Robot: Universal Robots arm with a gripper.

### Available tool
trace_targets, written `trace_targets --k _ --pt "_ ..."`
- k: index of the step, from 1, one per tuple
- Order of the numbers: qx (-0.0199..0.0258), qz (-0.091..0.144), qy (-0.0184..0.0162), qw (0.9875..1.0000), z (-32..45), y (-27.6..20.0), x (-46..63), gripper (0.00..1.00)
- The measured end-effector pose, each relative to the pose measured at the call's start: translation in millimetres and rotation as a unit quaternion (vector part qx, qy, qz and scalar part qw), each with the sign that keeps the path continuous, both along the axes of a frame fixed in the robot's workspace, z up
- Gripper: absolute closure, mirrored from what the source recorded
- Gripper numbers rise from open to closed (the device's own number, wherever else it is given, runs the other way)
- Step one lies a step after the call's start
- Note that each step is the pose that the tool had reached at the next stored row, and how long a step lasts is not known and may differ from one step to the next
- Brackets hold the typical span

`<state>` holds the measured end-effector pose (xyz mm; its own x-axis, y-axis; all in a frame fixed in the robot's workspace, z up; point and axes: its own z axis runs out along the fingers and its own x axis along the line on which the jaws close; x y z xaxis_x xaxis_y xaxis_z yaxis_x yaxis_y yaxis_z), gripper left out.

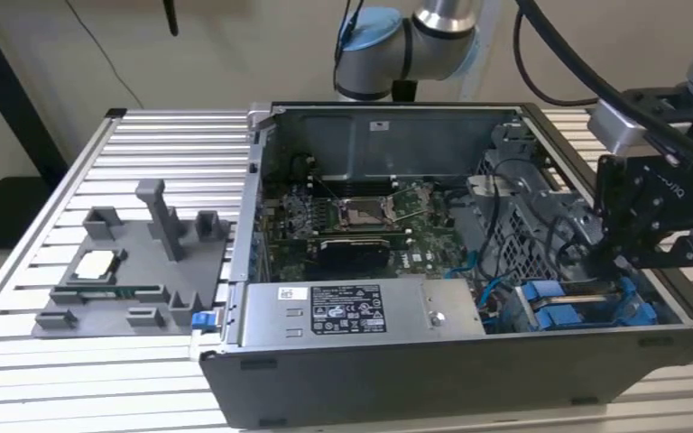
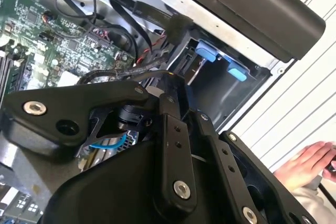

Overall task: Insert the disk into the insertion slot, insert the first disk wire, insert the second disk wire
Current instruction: 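Insert the first disk wire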

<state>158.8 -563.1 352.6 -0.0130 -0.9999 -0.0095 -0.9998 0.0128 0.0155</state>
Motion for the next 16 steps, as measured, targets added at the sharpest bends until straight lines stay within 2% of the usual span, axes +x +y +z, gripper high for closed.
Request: trace_targets --k 5,11,16 --pt "-0.0004 0.001 -0.0017 1.0000 -3.2 -0.5 0.7 0.81" --pt "-0.0003 0.004 -0.0091 1.0000 -7.4 -0.5 1.0 0.81" --pt "-0.0003 0.004 -0.0122 0.9999 -9.7 -0.5 1.2 0.81"
